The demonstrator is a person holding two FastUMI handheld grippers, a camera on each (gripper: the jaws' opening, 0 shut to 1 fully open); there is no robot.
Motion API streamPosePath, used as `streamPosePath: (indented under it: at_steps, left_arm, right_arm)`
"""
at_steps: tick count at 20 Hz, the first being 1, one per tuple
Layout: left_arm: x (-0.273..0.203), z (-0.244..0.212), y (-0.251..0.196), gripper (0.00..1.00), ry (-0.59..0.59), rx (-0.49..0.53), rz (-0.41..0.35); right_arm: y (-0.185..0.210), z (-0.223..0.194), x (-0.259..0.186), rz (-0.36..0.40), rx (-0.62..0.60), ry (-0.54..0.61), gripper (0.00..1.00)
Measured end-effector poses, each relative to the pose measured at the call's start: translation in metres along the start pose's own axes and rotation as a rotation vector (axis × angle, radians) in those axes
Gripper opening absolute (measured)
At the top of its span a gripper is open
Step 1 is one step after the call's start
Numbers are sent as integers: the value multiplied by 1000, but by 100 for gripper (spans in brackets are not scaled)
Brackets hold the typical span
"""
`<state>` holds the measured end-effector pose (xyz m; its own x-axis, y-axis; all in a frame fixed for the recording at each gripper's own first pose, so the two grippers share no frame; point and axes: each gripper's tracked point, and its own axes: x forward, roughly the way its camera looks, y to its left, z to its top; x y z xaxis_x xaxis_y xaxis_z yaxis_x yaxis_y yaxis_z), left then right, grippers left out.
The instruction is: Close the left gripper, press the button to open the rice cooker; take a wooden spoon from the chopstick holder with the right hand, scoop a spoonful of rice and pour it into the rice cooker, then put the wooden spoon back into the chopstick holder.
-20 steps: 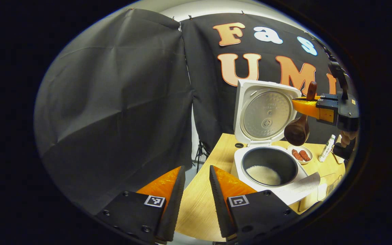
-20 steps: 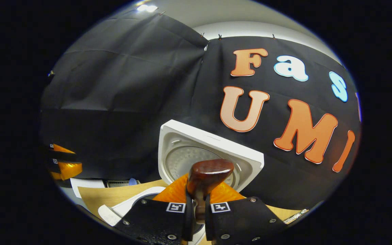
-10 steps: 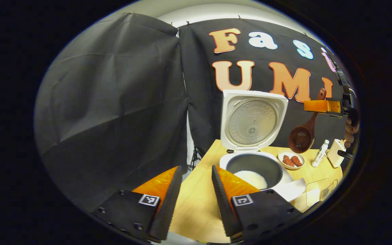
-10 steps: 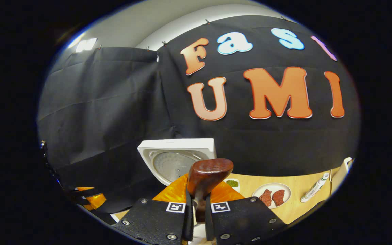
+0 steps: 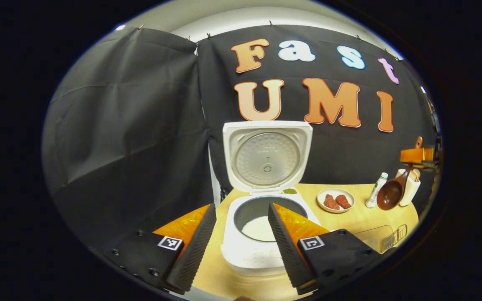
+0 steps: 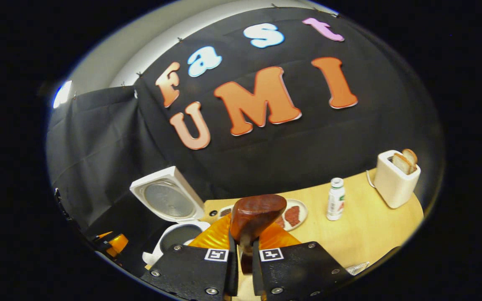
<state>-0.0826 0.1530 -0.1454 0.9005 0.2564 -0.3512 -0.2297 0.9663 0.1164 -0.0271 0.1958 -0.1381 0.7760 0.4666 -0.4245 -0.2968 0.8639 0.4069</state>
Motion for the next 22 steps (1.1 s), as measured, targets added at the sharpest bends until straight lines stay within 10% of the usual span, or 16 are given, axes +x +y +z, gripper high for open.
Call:
streamPosePath:
  at_steps: [10,22]
  left_arm:
    - [2,36,-61,96,-31,54,-20]
    - [-6,103,-55,99,-166,114,52]
  right_arm:
    - [-168,-49,-69,-295,70,70,13]
    - [-215,-120,-67,-360,143,129,14]
